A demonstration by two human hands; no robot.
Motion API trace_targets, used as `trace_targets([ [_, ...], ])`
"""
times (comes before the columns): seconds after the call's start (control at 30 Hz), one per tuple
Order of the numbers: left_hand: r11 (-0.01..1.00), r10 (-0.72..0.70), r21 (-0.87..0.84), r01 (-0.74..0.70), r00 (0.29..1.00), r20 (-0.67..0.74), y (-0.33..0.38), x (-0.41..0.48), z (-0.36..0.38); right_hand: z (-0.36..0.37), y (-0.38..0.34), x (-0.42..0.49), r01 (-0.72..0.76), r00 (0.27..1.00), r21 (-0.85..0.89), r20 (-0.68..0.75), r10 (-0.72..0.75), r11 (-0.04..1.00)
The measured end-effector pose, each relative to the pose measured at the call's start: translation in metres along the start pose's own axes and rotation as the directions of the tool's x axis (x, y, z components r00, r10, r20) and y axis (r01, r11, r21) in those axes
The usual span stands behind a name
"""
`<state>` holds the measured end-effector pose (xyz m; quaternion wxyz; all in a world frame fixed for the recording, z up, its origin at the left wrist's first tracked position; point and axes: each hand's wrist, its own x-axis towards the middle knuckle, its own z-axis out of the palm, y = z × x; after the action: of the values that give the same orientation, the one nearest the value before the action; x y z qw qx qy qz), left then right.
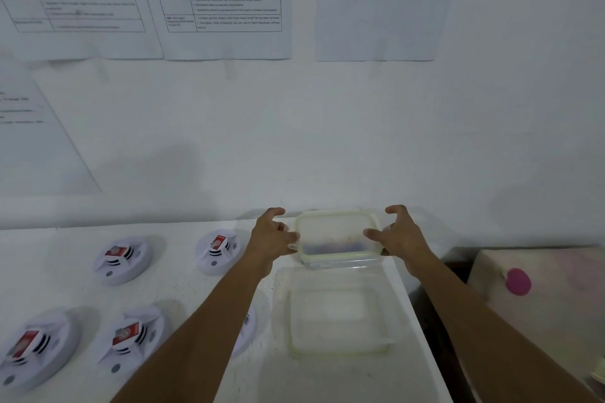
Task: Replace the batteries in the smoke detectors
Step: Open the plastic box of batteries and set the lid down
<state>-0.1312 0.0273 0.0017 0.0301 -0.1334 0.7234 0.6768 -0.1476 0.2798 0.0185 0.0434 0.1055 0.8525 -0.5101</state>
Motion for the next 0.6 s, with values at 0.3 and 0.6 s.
trace_targets([
  [0.3, 0.998, 0.009, 0.063, -0.006, 0.999, -0.035, 0.009, -0.001, 0.005, -0.013, -0.024, -0.001, -0.027, 0.994, 0.015, 0.104, 0.025, 1.000],
  [0.6, 0.960, 0.267, -0.054, -0.273, 0.959, -0.099, 0.036, -0.010, -0.012, -0.029, -0.041, -0.007, 0.182, 0.983, 0.068, -0.008, -0.182, 0.981],
])
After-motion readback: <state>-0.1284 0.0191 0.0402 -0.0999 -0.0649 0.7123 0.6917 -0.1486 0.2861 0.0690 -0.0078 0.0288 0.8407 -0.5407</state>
